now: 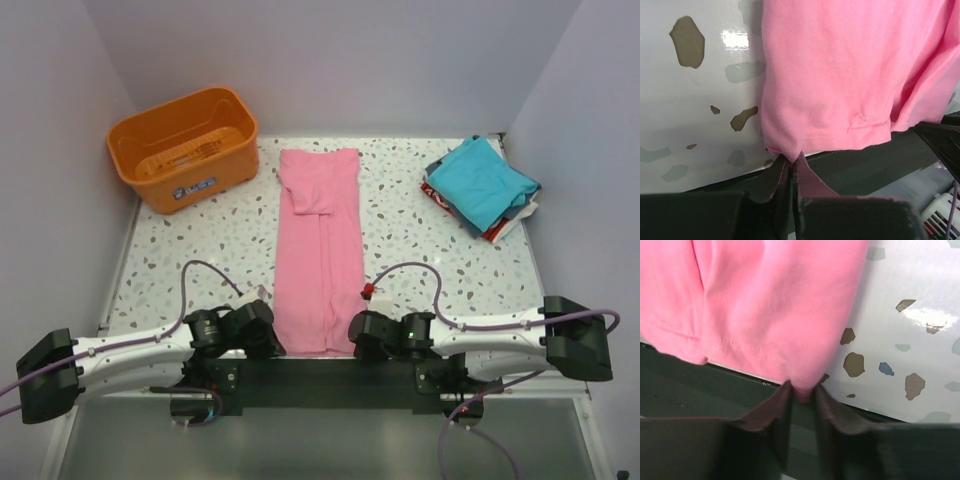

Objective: Fold and stack the t-shirts
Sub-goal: Fold the tshirt

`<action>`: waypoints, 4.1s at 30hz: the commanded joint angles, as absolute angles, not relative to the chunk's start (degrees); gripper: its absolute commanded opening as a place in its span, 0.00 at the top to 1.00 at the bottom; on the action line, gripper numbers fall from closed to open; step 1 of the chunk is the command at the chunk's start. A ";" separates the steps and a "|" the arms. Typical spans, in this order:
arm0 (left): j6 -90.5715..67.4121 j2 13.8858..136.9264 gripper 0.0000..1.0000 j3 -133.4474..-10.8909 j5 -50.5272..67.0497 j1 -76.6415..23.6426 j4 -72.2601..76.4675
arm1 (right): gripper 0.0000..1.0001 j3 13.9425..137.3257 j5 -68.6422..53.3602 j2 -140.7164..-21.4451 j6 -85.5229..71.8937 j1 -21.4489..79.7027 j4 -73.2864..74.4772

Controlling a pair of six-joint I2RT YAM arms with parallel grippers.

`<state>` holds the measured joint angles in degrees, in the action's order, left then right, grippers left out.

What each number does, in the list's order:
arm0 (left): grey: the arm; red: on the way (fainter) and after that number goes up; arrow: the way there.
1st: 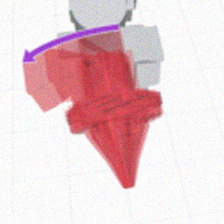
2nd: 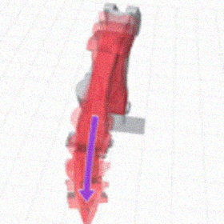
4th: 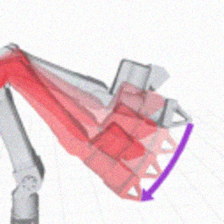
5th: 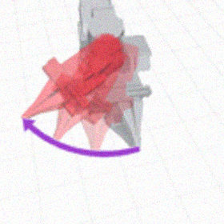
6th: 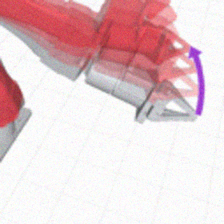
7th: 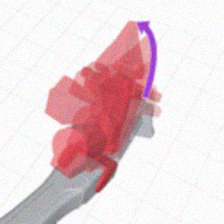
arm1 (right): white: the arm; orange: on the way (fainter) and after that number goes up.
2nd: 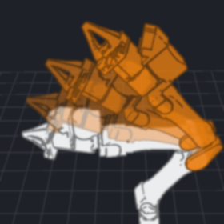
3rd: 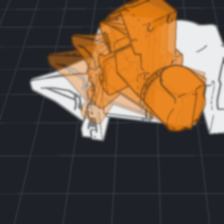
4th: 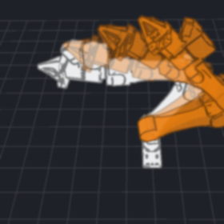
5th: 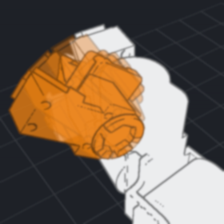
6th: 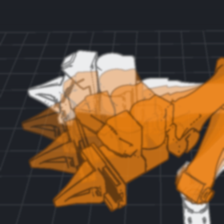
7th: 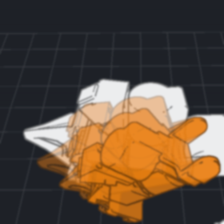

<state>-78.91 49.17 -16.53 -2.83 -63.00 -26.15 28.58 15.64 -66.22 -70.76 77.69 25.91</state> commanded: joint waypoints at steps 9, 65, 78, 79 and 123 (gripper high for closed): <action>-75.42 51.15 1.00 -25.13 -10.62 -62.23 -31.98 | 1.00 37.43 28.99 -65.13 -69.70 77.61 34.61; -39.81 109.78 0.66 -79.28 -9.66 -26.10 -23.64 | 0.67 76.55 17.67 -107.93 -33.58 30.50 16.43; -40.43 94.42 0.00 -69.53 -8.79 -26.02 -21.62 | 0.01 72.17 12.66 -99.06 -33.75 30.32 21.18; -40.34 93.61 0.00 -67.61 -8.79 -26.10 -21.01 | 0.01 70.85 12.05 -97.92 -33.84 30.32 21.01; -31.29 98.73 0.00 -78.37 2.55 -21.44 -21.27 | 0.02 42.63 2.90 -70.48 -40.16 30.76 19.78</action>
<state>-33.12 110.78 -85.60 0.23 -20.49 -24.82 42.70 5.78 -69.14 -38.83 30.63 22.65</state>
